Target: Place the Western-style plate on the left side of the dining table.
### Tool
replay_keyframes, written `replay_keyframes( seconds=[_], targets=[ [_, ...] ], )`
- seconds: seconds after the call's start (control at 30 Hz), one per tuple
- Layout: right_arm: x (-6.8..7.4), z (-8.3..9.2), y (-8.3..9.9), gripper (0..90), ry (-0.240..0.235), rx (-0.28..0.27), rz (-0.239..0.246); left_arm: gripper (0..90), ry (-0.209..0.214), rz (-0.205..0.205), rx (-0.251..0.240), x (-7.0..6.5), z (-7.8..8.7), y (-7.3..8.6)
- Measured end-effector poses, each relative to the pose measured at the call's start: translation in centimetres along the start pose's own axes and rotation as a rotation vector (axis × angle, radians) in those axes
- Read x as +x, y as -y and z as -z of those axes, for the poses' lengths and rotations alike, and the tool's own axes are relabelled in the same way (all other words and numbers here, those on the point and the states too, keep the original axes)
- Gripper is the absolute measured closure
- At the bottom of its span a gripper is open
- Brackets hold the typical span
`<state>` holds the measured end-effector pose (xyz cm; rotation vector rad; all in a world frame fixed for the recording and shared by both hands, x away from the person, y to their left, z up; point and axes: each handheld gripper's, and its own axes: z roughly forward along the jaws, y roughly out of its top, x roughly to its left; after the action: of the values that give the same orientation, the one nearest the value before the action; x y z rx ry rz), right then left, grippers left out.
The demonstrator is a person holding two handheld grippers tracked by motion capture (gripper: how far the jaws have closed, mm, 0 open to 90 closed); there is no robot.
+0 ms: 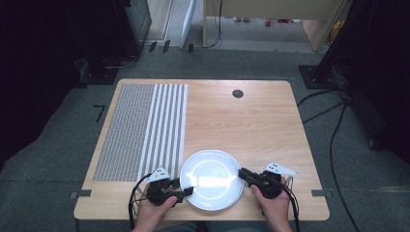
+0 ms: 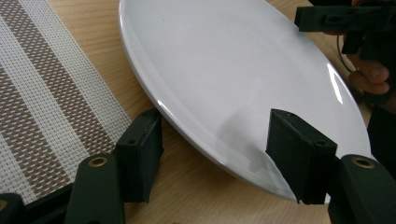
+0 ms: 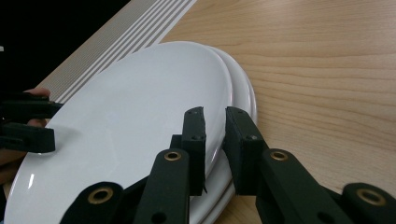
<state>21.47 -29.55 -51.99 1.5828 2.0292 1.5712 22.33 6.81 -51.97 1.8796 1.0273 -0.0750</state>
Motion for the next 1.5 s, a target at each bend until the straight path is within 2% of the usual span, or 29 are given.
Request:
replay_keyframes(
  seconds=[0.07, 0.13, 0.3, 0.37, 0.43, 0.57, 0.7, 0.83, 0.9, 0.93, 1.0, 1.03, 1.07, 1.1, 1.2, 1.3, 1.4, 1.43, 1.5],
  targets=[
    [0.1, -0.1, 0.0, 79.5, -0.002, 0.001, 0.002, 37.7, 0.005, 0.008, -0.005, 0.1, 0.1, 0.0],
    [0.2, -0.2, 0.1, 79.0, -0.006, 0.006, 0.015, 38.3, 0.012, 0.036, -0.03, 0.4, 0.4, 0.0],
    [0.3, -0.4, 0.2, 78.6, -0.017, 0.013, 0.034, 44.7, -0.009, 0.062, -0.054, 0.7, 1.0, 0.0],
    [0.4, -0.5, 0.3, 78.6, -0.022, 0.014, 0.039, 47.8, -0.015, 0.061, -0.054, 0.8, 1.1, 0.0],
    [0.6, -0.8, 0.4, 78.0, -0.047, 0.024, 0.053, 52.3, -0.044, 0.059, -0.055, 0.8, 1.5, 0.0],
    [1.0, -1.0, 0.5, 77.5, -0.057, 0.031, 0.074, 59.5, -0.047, 0.06, -0.06, 1.0, 2.1, -0.1],
    [0.8, -1.3, 0.5, 76.7, -0.06, 0.044, 0.027, 64.2, -0.044, 0.065, -0.067, 1.3, 2.6, 0.0],
    [1.0, -1.7, 0.4, 75.9, -0.037, 0.052, 0.025, 65.1, -0.046, 0.063, -0.059, 1.2, 2.7, -0.1],
    [1.0, -1.8, 0.4, 76.3, -0.03, 0.05, 0.01, 65.4, -0.044, 0.064, -0.055, 1.3, 2.7, -0.1],
    [1.0, -2.1, 0.3, 76.9, -0.023, 0.044, -0.063, 66.0, -0.035, 0.072, -0.053, 1.3, 2.8, -0.1],
    [1.0, -2.2, 0.3, 77.5, -0.021, 0.041, -0.076, 66.2, -0.033, 0.075, -0.052, 1.4, 2.8, -0.1],
    [0.9, -2.5, 0.2, 77.5, -0.032, 0.036, -0.111, 66.4, -0.03, 0.077, -0.048, 1.4, 2.9, -0.1],
    [0.9, -2.5, 0.2, 77.5, -0.032, 0.036, -0.111, 66.4, -0.03, 0.077, -0.048, 1.4, 2.9, -0.1],
    [0.7, -2.6, 0.2, 77.5, -0.046, 0.033, -0.14, 66.6, -0.022, 0.08, -0.047, 1.6, 2.9, -0.1],
    [0.5, -2.6, 0.2, 78.3, -0.059, 0.025, -0.183, 67.3, -0.014, 0.095, -0.043, 1.8, 2.8, -0.1],
    [0.4, -3.1, 0.1, 82.2, -0.05, 0.018, -0.275, 67.4, -0.021, 0.094, -0.045, 1.7, 2.9, -0.1],
    [0.9, -3.5, 0.1, 82.6, -0.025, 0.001, -0.27, 67.6, -0.028, 0.089, -0.05, 1.6, 3.0, -0.1],
    [1.0, -3.4, 0.1, 82.9, -0.025, -0.005, -0.262, 68.0, -0.024, 0.093, -0.055, 1.7, 3.2, -0.1],
    [0.9, -3.1, 0.1, 84.4, -0.049, -0.018, -0.287, 68.7, -0.017, 0.103, -0.055, 1.9, 3.2, -0.1]
  ],
)
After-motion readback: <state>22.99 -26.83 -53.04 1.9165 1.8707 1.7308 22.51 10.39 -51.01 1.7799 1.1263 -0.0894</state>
